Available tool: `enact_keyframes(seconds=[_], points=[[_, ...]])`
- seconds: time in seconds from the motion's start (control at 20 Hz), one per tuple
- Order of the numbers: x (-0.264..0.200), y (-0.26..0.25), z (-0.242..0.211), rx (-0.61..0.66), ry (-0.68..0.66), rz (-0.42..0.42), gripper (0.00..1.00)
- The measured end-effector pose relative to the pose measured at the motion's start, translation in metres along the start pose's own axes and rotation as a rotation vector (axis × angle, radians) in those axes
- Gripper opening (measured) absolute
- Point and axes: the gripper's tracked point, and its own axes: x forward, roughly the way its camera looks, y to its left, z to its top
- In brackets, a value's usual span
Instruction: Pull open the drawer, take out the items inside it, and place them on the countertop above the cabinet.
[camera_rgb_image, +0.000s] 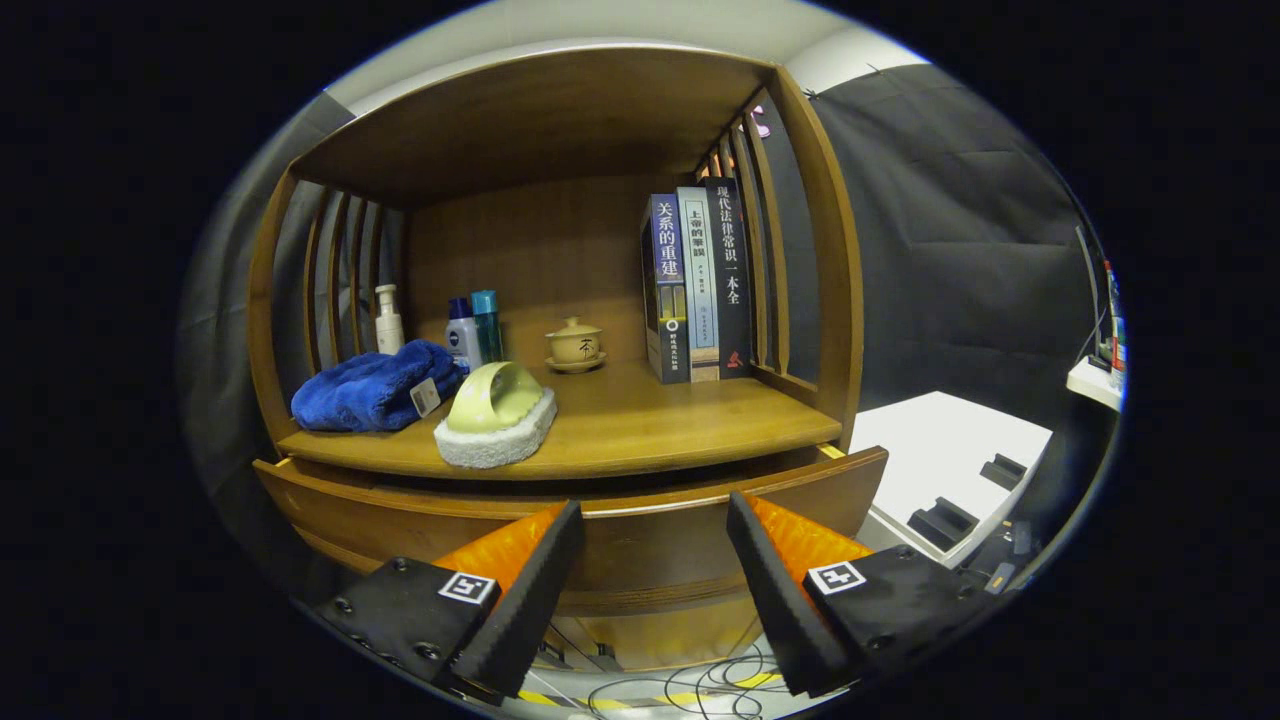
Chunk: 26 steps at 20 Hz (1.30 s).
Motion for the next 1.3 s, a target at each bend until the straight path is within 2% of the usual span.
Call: enact_keyframes(seconds=[0.55,0.85,1.0,1.3], points=[[0.026,0.006,0.007,-0.029,0.008,0.031,0.98],[0.026,0.001,0.004,0.033,0.05,0.017,0.98],[0.025,-0.003,0.017,0.026,0.056,-0.005,0.98],[0.012,0.013,0.066,0.002,-0.024,0.005,0.98]])
